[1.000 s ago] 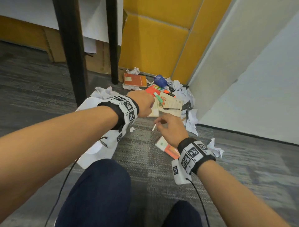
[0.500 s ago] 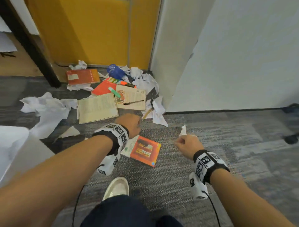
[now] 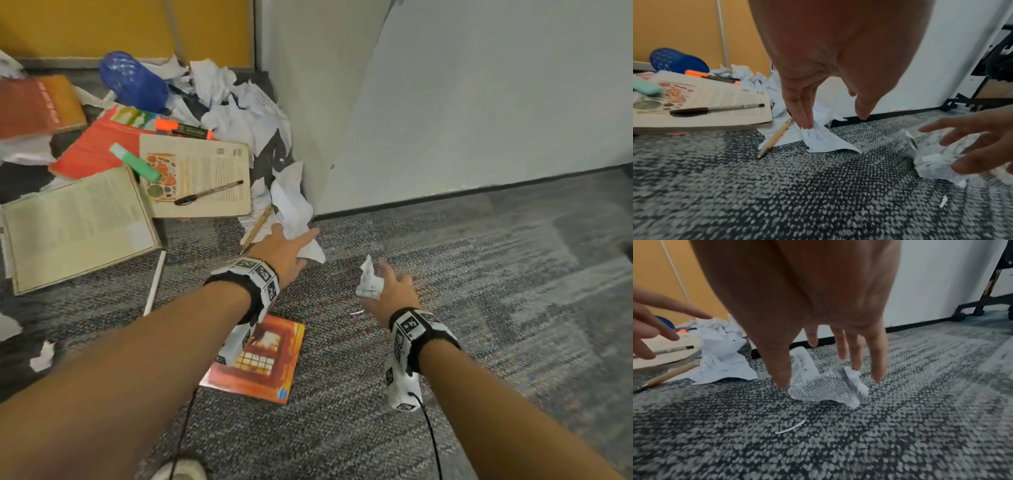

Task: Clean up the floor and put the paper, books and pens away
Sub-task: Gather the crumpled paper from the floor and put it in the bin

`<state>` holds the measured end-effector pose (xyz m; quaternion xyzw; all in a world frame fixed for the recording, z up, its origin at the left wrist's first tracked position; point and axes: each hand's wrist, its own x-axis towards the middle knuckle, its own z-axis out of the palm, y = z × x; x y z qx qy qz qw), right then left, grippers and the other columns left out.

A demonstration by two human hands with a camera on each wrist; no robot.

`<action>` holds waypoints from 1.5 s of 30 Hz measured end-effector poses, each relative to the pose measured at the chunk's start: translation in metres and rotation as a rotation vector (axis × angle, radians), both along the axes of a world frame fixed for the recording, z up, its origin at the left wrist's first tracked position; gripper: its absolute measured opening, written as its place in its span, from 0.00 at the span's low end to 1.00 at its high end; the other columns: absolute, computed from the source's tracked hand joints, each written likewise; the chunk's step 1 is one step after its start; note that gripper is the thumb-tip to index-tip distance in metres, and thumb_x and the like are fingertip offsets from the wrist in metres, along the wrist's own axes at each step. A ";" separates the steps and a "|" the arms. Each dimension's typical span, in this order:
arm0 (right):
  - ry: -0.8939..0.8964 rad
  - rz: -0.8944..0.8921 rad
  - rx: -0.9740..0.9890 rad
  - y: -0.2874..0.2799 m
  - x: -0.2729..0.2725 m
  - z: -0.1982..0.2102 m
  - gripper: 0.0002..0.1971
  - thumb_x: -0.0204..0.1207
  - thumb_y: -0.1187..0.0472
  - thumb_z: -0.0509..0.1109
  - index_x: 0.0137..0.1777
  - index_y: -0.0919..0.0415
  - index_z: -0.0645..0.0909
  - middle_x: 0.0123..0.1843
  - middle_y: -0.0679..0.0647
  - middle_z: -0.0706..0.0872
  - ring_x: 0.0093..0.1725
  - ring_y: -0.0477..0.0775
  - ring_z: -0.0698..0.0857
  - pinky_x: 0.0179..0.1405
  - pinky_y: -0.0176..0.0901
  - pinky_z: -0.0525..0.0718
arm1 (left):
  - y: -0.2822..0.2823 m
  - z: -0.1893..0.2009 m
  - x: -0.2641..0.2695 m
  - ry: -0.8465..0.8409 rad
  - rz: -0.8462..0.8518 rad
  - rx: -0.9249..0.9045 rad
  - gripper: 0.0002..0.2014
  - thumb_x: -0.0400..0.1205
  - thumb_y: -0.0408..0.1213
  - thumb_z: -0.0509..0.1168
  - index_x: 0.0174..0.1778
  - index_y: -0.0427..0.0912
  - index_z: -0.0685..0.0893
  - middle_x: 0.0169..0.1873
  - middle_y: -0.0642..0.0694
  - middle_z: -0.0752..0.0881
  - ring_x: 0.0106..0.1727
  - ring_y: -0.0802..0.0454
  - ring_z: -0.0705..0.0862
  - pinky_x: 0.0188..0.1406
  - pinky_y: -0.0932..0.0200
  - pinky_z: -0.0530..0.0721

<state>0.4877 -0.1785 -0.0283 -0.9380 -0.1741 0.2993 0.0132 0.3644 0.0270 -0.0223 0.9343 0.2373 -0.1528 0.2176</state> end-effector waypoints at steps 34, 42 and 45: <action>-0.126 0.078 0.148 0.198 -0.045 -0.047 0.46 0.70 0.49 0.78 0.79 0.69 0.56 0.72 0.67 0.76 0.73 0.68 0.75 0.68 0.59 0.77 | 0.138 -0.052 -0.182 0.320 0.833 0.066 0.18 0.81 0.47 0.63 0.55 0.34 0.85 0.53 0.38 0.86 0.55 0.39 0.85 0.50 0.49 0.84; 0.194 -0.084 0.258 0.228 -0.031 -0.040 0.26 0.71 0.51 0.79 0.65 0.64 0.81 0.60 0.59 0.87 0.59 0.61 0.84 0.60 0.50 0.82 | 0.122 -0.055 -0.158 0.120 1.062 0.095 0.58 0.58 0.79 0.65 0.68 0.32 0.65 0.63 0.35 0.71 0.63 0.36 0.76 0.53 0.38 0.82; 0.198 -0.147 0.160 0.245 -0.037 -0.040 0.28 0.76 0.54 0.76 0.69 0.73 0.76 0.62 0.63 0.84 0.59 0.63 0.84 0.56 0.47 0.81 | 0.110 -0.066 -0.156 0.173 0.963 -0.018 0.58 0.56 0.72 0.74 0.71 0.36 0.61 0.67 0.36 0.68 0.67 0.37 0.74 0.56 0.40 0.83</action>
